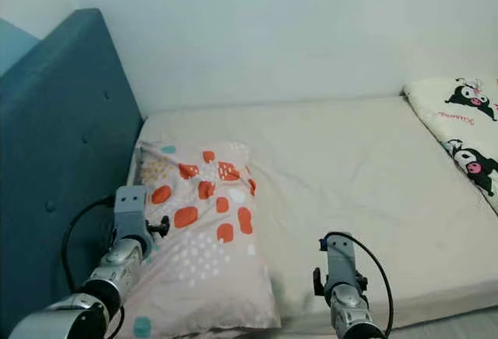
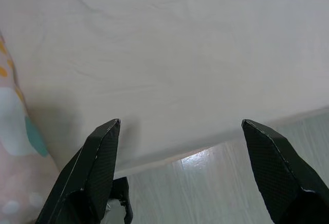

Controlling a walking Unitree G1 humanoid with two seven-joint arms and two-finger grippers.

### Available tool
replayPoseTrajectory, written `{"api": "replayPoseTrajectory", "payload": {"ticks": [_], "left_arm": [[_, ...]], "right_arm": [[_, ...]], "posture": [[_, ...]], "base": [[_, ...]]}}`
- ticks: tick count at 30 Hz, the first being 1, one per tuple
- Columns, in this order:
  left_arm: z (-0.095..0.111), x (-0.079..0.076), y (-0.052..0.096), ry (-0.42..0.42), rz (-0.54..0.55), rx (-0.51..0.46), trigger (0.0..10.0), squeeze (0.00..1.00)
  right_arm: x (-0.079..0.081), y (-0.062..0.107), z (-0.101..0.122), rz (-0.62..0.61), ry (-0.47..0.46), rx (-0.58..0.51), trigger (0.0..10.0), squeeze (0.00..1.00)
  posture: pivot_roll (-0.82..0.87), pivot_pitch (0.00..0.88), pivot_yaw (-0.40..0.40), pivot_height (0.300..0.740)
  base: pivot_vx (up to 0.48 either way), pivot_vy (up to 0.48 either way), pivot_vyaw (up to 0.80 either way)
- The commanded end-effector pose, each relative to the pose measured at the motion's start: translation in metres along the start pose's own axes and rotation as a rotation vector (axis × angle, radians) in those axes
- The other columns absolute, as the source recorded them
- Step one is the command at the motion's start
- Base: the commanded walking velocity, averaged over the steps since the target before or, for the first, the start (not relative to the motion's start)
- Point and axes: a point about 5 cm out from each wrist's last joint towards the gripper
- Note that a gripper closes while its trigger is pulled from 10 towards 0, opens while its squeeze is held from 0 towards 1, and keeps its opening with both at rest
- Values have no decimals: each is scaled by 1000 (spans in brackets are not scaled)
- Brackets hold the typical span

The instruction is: Clean up the room

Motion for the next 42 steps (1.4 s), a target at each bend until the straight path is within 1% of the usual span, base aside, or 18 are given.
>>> {"api": "replayPoseTrajectory", "payload": {"ticks": [1,3,9,12,15,21,23,26,27,29,30,31,32,33,38,39,40,42], "left_arm": [[-5,3,0,32,8,38,10000,0],[-3,0,0,80,-23,28,10000,0],[2,-8,1,46,-71,-29,10000,0],[-1,-9,2,100,-74,-17,10000,0],[-1,-8,1,108,-63,-11,10000,0],[7,-7,-1,59,-50,-27,10000,0],[19,-4,-4,27,-33,-63,10000,0],[37,2,-8,33,-2,-121,10000,0],[51,6,-10,61,16,-162,10000,0],[60,8,-11,82,26,-188,10000,0],[85,17,-13,133,50,-270,10000,0],[96,21,-13,158,61,-304,10000,0],[96,21,-13,158,61,-304,10000,0],[112,27,-13,192,75,-359,10000,0],[125,34,-12,220,87,-401,10000,0],[124,34,-13,231,78,-389,10000,0],[112,31,-15,289,34,-328,10000,0],[106,28,-15,300,9,-303,10000,0]], "right_arm": [[2,1,-1,11,-5,-12,10000,0],[2,1,0,16,-6,-23,10000,0],[2,1,0,18,-9,-34,10000,0],[-3,2,1,12,-40,-51,10000,0],[-5,3,0,14,-47,-64,10000,0],[-3,6,2,45,-59,-108,10000,0],[2,9,5,80,-66,-142,10000,0],[7,12,7,120,-86,-176,10000,0],[9,14,7,136,-90,-188,10000,0],[10,15,7,145,-92,-193,10000,0],[10,17,6,156,-97,-203,10000,0],[10,18,6,158,-100,-204,10000,0],[10,18,6,158,-100,-204,10000,0],[10,20,5,159,-106,-206,10000,0],[11,21,4,163,-111,-207,10000,0],[11,22,4,167,-111,-207,10000,0],[12,24,3,171,-113,-206,10000,0],[13,25,2,173,-115,-206,10000,0]], "posture": [[-182,90,15,705],[-185,95,14,690],[-199,108,16,665],[-224,135,21,645],[-233,153,18,630],[-250,195,16,605],[-263,213,15,600],[-270,226,14,600],[-272,233,14,600],[-272,235,15,600],[-272,245,17,600],[-272,248,17,600],[-272,248,17,600],[-269,254,18,600],[-267,258,19,600],[-262,265,20,600],[-261,271,21,600],[-261,275,23,600]], "base": [[0,0,0],[0,0,0],[0,0,0],[0,0,0],[0,0,0],[0,0,0],[0,0,0],[0,0,0],[0,0,0],[0,0,0],[0,0,0],[0,0,0],[0,0,0],[0,0,0],[0,0,0],[0,0,0],[0,0,0],[0,0,0]]}}
Point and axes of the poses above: a point about 5 cm out from each wrist's last joint towards the gripper, its own y axis pointing back from the gripper into the wrist, its own z axis along the axis of the wrist's last joint, x = y × z, and after that the axes turned 13 degrees about -y, right-handed
